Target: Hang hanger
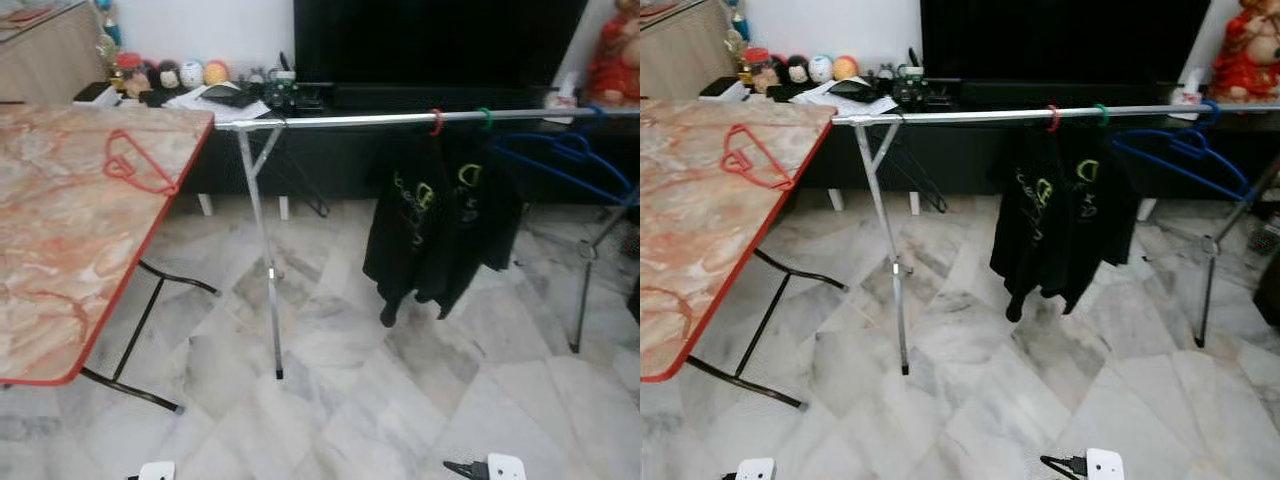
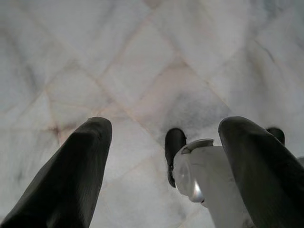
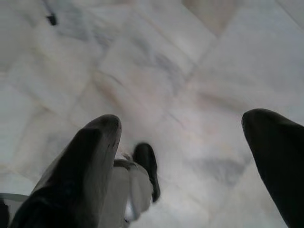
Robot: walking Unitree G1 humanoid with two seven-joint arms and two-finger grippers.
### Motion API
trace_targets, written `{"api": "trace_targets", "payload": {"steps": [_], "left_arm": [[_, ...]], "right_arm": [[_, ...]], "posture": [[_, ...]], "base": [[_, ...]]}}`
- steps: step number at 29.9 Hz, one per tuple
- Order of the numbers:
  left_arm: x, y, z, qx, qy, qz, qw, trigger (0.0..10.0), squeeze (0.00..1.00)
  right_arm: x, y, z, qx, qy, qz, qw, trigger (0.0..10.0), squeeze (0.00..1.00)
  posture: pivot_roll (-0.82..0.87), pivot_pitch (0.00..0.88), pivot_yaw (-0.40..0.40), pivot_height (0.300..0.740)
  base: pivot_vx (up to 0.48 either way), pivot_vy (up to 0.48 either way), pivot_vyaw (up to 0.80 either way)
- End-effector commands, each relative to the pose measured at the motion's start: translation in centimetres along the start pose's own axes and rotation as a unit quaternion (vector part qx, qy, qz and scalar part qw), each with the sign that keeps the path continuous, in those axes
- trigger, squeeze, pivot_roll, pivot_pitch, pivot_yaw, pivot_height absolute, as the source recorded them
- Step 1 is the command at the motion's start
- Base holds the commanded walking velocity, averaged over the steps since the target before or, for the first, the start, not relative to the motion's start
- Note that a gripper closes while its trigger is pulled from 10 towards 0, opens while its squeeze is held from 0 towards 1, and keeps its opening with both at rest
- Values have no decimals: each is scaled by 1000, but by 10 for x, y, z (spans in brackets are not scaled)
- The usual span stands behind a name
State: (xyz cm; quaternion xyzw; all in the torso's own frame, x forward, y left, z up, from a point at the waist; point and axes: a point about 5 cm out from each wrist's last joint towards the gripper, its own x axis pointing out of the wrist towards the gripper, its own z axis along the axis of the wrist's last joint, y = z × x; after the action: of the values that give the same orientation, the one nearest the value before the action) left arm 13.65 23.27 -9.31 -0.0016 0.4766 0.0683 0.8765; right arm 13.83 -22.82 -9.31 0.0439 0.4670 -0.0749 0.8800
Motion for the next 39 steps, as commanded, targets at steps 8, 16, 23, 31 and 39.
{"api": "trace_targets", "payload": {"steps": [8, 16, 23, 31, 39], "left_arm": [[0, 1, -3, -4, 11, 0, 1000, 10000, 0], [0, 1, -3, -5, 11, 0, 1000, 10000, 0], [0, 1, -3, -5, 11, 0, 1000, 10000, 0], [0, 1, -3, -3, 12, 0, 1000, 10000, 0], [0, 2, -4, 0, 13, 5, 1000, 10000, 0]], "right_arm": [[0, 0, 2, -2, -4, 0, 1000, 10000, 0], [0, -1, 1, -5, 2, -3, 1000, 10000, 0], [0, 0, 2, -6, 1, 0, 1000, 10000, 0], [0, 0, 3, -2, -8, 5, 1000, 10000, 0], [0, 1, 3, 0, -10, 12, 1000, 10000, 0]], "posture": [[-13, 0, 10, 740], [-11, 0, 9, 740], [-11, 0, 9, 740], [-13, 0, 9, 740], [-13, 0, 8, 740]], "base": [[333, 0, 0], [336, 0, -258], [337, 0, -754], [338, 0, 0], [72, 0, 0]]}}
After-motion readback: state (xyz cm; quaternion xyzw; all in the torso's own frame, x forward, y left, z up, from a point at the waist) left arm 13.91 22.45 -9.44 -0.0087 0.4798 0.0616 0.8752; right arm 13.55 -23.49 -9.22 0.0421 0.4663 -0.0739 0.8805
